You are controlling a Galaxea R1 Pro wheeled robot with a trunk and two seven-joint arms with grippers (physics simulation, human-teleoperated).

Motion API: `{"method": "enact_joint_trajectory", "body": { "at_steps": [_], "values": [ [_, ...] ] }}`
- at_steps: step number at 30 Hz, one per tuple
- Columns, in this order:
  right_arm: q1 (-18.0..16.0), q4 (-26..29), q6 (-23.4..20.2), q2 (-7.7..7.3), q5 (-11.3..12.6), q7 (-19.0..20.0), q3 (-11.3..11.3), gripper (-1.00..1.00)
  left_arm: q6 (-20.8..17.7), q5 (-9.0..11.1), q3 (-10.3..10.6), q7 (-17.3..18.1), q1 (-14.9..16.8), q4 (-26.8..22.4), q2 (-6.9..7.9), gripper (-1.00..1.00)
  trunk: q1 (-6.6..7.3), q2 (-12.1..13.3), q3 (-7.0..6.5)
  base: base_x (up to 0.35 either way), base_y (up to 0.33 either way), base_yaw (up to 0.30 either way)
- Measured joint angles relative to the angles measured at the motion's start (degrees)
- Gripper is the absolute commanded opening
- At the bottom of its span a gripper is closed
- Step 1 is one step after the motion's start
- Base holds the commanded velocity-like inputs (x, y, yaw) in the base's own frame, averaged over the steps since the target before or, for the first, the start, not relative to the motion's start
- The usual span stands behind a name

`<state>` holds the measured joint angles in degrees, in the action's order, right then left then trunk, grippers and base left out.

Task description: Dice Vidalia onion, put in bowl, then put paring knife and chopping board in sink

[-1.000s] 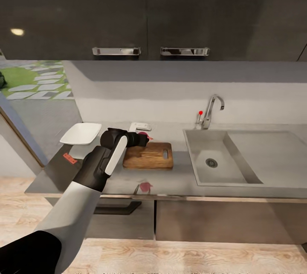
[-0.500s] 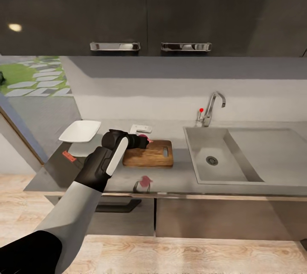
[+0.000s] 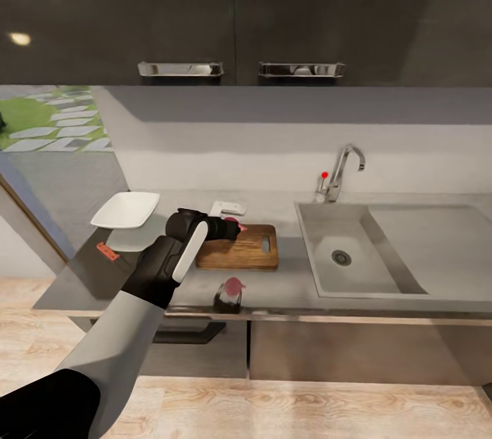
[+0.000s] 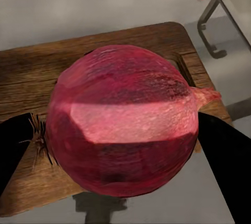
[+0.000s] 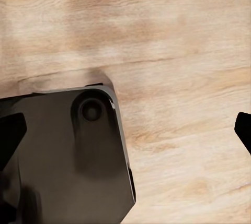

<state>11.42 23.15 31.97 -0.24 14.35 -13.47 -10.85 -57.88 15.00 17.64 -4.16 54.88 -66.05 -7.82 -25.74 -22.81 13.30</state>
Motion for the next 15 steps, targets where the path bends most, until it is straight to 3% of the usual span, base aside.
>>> {"method": "enact_joint_trajectory", "body": {
  "at_steps": [15],
  "values": [
    [0.0, 0.2, 0.0, 0.05, 0.1, -0.1, 0.0, 1.00, 0.0, 0.0, 0.2, 0.0, 0.0, 2.5, 0.09, -1.00, -0.01, 0.0, 0.18, 0.040, -0.019, 0.000]
  ]
}}
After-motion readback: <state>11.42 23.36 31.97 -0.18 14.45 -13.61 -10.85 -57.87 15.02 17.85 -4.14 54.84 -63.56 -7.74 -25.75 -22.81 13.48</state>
